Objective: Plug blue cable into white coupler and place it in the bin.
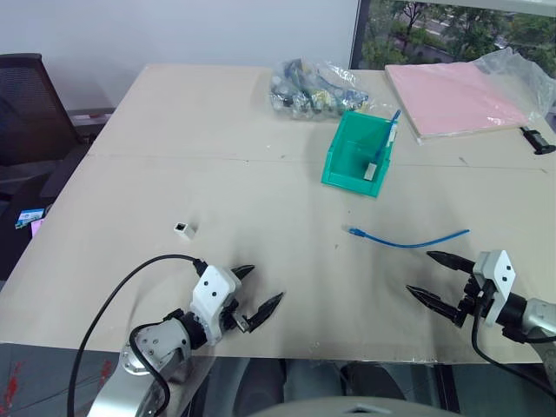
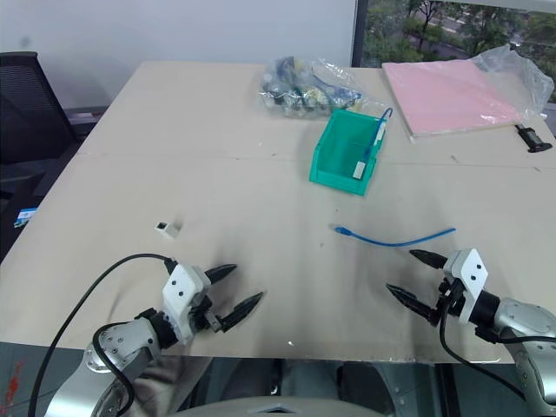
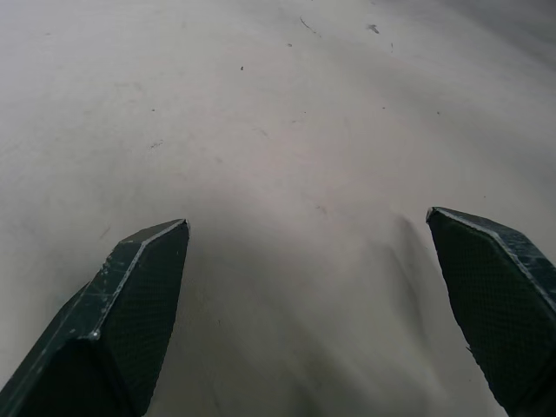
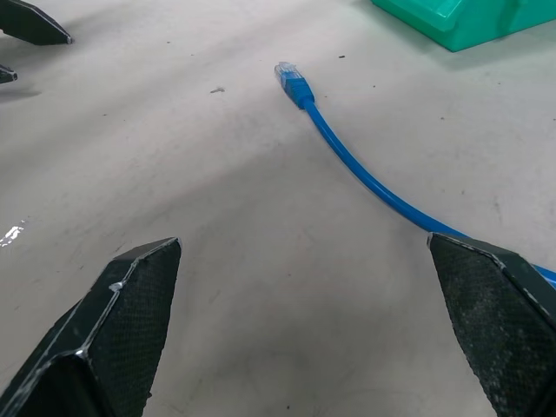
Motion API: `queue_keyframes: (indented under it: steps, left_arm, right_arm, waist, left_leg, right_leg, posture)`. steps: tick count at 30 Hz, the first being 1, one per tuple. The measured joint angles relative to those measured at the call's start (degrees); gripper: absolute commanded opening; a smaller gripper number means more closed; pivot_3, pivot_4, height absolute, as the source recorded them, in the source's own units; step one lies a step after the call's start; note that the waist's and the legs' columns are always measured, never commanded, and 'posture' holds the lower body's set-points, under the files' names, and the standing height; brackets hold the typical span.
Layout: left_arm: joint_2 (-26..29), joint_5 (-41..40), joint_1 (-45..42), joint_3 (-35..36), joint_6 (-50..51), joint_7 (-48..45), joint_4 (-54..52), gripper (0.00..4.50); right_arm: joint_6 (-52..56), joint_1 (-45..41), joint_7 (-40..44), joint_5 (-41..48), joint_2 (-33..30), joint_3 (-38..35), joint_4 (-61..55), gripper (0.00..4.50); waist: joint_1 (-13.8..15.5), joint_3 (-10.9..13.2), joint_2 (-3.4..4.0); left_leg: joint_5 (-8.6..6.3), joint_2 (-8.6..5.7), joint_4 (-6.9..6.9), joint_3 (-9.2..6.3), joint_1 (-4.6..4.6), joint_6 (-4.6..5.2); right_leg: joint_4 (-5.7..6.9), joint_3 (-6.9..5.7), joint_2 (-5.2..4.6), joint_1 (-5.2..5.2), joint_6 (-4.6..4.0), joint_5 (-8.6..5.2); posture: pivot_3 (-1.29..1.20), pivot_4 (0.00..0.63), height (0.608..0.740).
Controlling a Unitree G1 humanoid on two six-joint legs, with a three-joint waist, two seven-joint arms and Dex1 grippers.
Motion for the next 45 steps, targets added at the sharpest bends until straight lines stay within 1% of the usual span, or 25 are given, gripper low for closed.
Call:
queue_keyframes:
  steps: [6,19,22,25,29,31,34,36,37,40,41,42,45]
  left_arm:
    - [0.51,0.18,-0.46,0.0,-0.77,-0.51,0.43,4.5]
    - [0.78,0.17,-1.23,0.03,-1.52,-0.84,1.15,4.5]
    - [1.06,-0.08,-1.61,0.16,-1.64,-1.25,1.16,4.5]
    - [3.09,-2.67,-4.4,0.87,-0.19,-3.72,1.12,4.5]
    - [6.65,-6.21,-10.5,1.39,2.31,-7.84,1.08,4.5]
    - [9.06,-7.61,-13.89,1.36,3.04,-10.93,1.32,4.5]
    - [11.19,-8.46,-17.6,1.09,3.05,-15.11,3.35,4.5]
    - [11.94,-8.9,-19.08,1.05,3.01,-17.26,5.39,4.5]
    - [12.34,-8.89,-19.75,0.91,2.94,-18.05,6.25,4.5]
    - [12.59,-8.88,-20.37,0.81,2.64,-18.94,7.17,4.5]
    - [12.91,-8.74,-21.09,0.66,1.61,-20.49,8.52,4.5]
    - [13.02,-8.57,-21.64,0.63,1.01,-21.4,9.3,4.5]
    - [13.29,-7.67,-22.35,0.49,-0.44,-22.85,10.75,4.5]
  right_arm:
    - [-0.47,-1.07,1.35,-0.47,0.0,0.04,2.32,4.49]
    - [-2.26,0.01,2.85,-2.1,0.0,0.08,3.8,4.49]
    - [-2.58,-1.32,3.16,-2.21,0.0,0.16,3.92,4.49]
    - [-1.38,-7.23,3.26,-2.57,-0.33,1.65,4.24,4.49]
    - [0.53,-18.7,2.57,-7.33,-0.25,8.66,7.36,4.49]
    - [1.12,-25.92,2.12,-10.95,2.14,13.39,12.67,4.49]
    - [1.13,-33.08,1.69,-14.5,6.03,18.62,19.92,4.49]
    - [1.19,-36.07,2.41,-15.44,7.47,20.6,22.81,3.96]
    - [1.41,-37.3,2.73,-15.68,7.67,20.97,23.52,3.57]
    - [1.7,-38.33,3.11,-15.83,7.78,21.24,24.48,2.6]
    - [1.5,-39.46,4.01,-16.25,7.8,21.78,25.55,2.09]
    - [1.08,-39.5,4.83,-16.29,7.8,22.08,25.64,1.78]
    - [1.18,-39.3,6.72,-16.5,7.39,23.3,23.92,0.26]
  waist:
    - [-0.05,0.0,-0.01]
    - [-0.08,0.01,0.0]
    - [-0.1,0.01,0.0]
    - [-0.33,0.04,0.03]
    - [-0.34,0.07,0.01]
    - [-0.37,0.12,-0.04]
    - [-0.4,0.15,-0.02]
    - [-0.3,0.16,-0.01]
    - [-0.3,0.16,-0.01]
    - [-0.33,0.16,-0.02]
    - [-0.39,0.16,-0.02]
    - [-0.42,0.16,-0.01]
    - [-0.46,0.16,-0.01]
  left_leg:
    - [0.0,0.0,0.0,0.0,0.0,0.0]
    - [0.0,0.01,0.04,0.01,0.0,0.0]
    - [0.0,0.01,0.05,0.01,0.01,0.0]
    - [0.0,0.04,0.11,0.01,0.06,0.0]
    - [0.01,0.06,0.32,0.0,0.11,0.0]
    - [0.01,0.08,0.46,0.0,0.1,0.0]
    - [0.01,0.09,0.64,0.02,0.02,0.0]
    - [0.01,0.12,0.78,0.03,-0.18,0.0]
    - [0.01,0.17,0.86,0.04,-0.28,0.0]
    - [0.01,0.22,0.89,0.04,-0.33,0.0]
    - [0.01,0.29,0.9,0.11,-0.33,0.0]
    - [0.01,0.32,0.89,0.13,-0.33,0.0]
    - [0.01,0.32,0.89,0.18,-0.33,0.0]
  right_leg:
    - [0.0,-0.02,0.0,0.0,0.0,0.0]
    - [0.02,-0.01,0.01,0.01,0.0,0.0]
    - [0.03,-0.01,0.02,0.0,0.01,0.0]
    - [0.17,-0.01,0.05,0.0,0.01,0.01]
    - [0.51,-0.02,0.07,-0.03,0.01,0.0]
    - [0.63,-0.03,0.09,-0.06,0.01,0.0]
    - [0.68,-0.03,0.09,-0.15,0.01,0.0]
    - [0.78,-0.09,0.07,-0.39,0.02,0.0]
    - [0.83,-0.23,0.06,-0.47,0.03,0.0]
    - [0.84,-0.34,0.06,-0.54,0.03,0.0]
    - [0.89,-0.43,0.07,-0.62,0.02,0.0]
    - [0.91,-0.44,0.08,-0.62,0.02,0.0]
    - [0.91,-0.42,0.07,-0.63,0.02,0.0]
  posture:
    - [0.0,0.15,0.74]
    - [0.0,0.15,0.74]
    - [0.0,0.15,0.74]
    - [0.0,0.15,0.74]
    - [0.0,0.15,0.74]
    - [0.0,0.15,0.74]
    - [0.0,0.15,0.74]
    - [0.0,0.15,0.74]
    - [0.0,0.15,0.74]
    - [0.0,0.15,0.74]
    - [0.0,0.15,0.74]
    - [0.0,0.15,0.74]
    - [0.0,0.15,0.74]
